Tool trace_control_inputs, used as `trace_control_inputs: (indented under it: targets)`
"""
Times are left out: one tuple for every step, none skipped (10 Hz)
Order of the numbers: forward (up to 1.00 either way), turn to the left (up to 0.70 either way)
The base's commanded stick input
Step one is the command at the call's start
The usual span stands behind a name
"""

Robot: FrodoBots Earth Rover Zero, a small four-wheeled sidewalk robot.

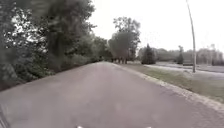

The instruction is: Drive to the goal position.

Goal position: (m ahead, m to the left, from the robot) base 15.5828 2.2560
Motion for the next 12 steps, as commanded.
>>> trace_control_inputs:
  targets:
    - [1.0,-0.02]
    - [1.0,-0.02]
    - [1.0,-0.02]
    - [1.0,-0.02]
    - [1.0,-0.02]
    - [1.0,-0.02]
    - [1.0,-0.02]
    - [1.0,-0.01]
    - [1.0,-0.01]
    - [1.0,-0.01]
    - [1.0,-0.01]
    - [1.0,-0.01]
